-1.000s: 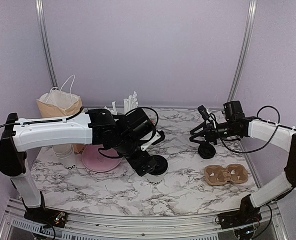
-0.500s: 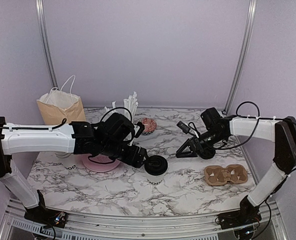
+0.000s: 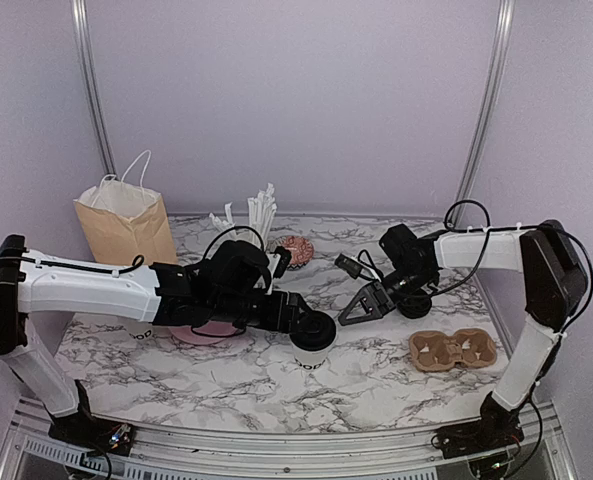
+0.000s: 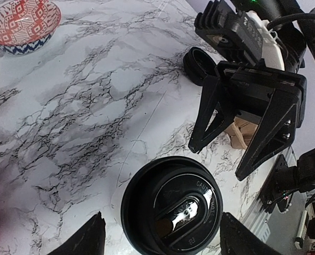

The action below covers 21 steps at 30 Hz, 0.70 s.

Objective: Pack the takeout coffee

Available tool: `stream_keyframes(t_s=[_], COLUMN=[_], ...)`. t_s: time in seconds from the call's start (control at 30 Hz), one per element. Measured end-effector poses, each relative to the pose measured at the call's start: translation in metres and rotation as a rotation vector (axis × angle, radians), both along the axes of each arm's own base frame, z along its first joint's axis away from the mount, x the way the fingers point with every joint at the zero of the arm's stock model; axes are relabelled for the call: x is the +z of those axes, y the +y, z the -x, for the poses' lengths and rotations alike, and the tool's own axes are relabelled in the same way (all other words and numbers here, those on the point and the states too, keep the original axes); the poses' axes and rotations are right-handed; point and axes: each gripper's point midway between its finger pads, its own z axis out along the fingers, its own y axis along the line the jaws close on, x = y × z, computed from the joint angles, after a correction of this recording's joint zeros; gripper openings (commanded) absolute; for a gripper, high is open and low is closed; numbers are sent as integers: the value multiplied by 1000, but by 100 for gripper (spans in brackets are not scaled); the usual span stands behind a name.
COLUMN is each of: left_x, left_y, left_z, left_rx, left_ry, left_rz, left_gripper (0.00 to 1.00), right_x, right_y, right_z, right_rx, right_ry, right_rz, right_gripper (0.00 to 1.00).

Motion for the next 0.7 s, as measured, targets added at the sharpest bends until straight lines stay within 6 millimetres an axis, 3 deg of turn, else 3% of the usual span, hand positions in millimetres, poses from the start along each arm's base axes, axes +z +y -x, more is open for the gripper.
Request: stream_keyframes(t_s=[0.3,0.7], left_x=[-36,-42], left_y=[-5,-8], left_z=[0,-1], left_rx=[-2,51], left_ry=[58,102], left_rz=[-21,76], left_gripper=[64,55], right_x=[-9,-25], right_y=[5,11], right_z=[-1,3], right_rx=[18,24], right_ry=[47,121], right_rz=[6,53], right_gripper=[53,33])
